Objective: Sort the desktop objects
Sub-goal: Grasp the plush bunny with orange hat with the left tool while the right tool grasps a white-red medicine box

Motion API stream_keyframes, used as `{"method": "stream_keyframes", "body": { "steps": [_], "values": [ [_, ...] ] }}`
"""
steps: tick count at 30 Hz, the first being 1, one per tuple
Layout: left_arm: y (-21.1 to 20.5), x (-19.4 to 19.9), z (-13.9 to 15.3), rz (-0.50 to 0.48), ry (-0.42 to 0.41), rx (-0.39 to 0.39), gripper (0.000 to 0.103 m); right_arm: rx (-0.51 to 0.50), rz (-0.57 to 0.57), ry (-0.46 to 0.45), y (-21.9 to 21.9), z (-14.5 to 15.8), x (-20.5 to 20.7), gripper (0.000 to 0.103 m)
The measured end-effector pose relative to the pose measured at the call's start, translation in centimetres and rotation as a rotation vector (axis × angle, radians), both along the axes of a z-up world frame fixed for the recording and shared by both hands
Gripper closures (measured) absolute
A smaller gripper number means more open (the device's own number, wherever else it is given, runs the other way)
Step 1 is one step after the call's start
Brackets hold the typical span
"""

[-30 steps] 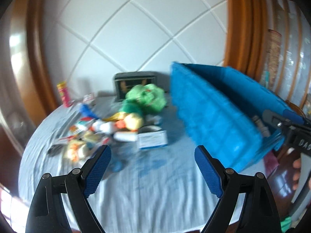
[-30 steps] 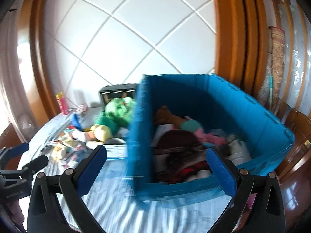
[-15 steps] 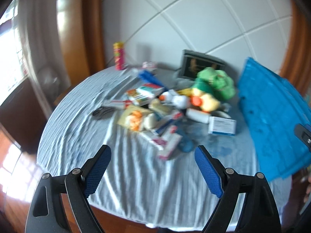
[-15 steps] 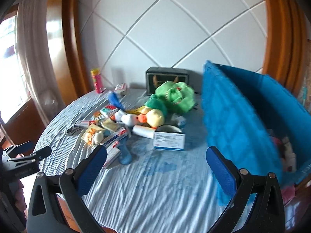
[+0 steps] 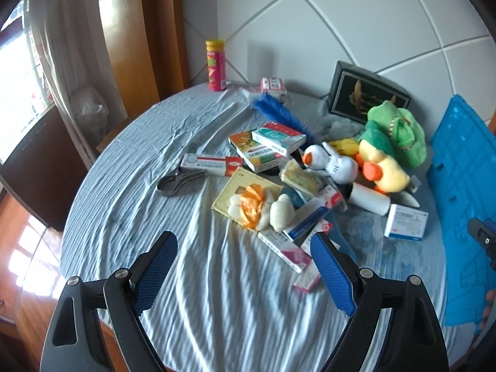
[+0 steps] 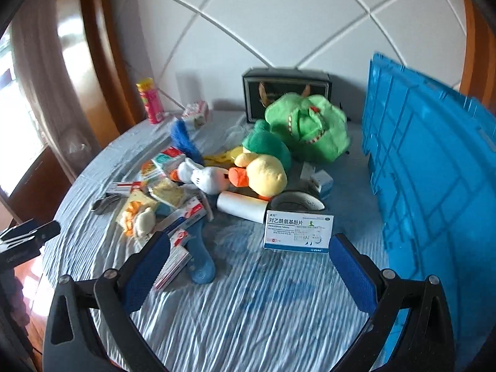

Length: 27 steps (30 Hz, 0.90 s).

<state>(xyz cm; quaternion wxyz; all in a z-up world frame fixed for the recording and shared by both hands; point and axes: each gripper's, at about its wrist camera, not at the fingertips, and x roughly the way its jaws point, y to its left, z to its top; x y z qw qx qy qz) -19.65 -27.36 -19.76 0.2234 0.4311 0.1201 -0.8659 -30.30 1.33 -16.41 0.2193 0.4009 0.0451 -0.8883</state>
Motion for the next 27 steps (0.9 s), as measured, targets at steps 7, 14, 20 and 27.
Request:
{"method": "stream_keyframes", "body": {
  "steps": [7, 14, 20, 27],
  "values": [
    [-5.1, -3.6, -2.9, -0.016, -0.072, -0.005, 0.015, 0.024, -0.064, -0.060, -1.8, -2.6, -2.5, 0.000],
    [-9.2, -6.8, -7.6, -0.139, -0.154, -0.031, 0.015, 0.043, -0.171, -0.156, -4.5, -6.5, -2.3, 0.000],
    [-10.5, -7.9, -11.0, -0.176, -0.199, 0.043, 0.015, 0.074, -0.189, -0.235, -7.3, -10.1, -1.1, 0.000],
    [-6.9, -9.6, -11.2, -0.268, -0.172, 0.099, 0.015, 0.087, -0.172, -0.263, -7.8, -11.5, -0.5, 0.000]
  ]
}}
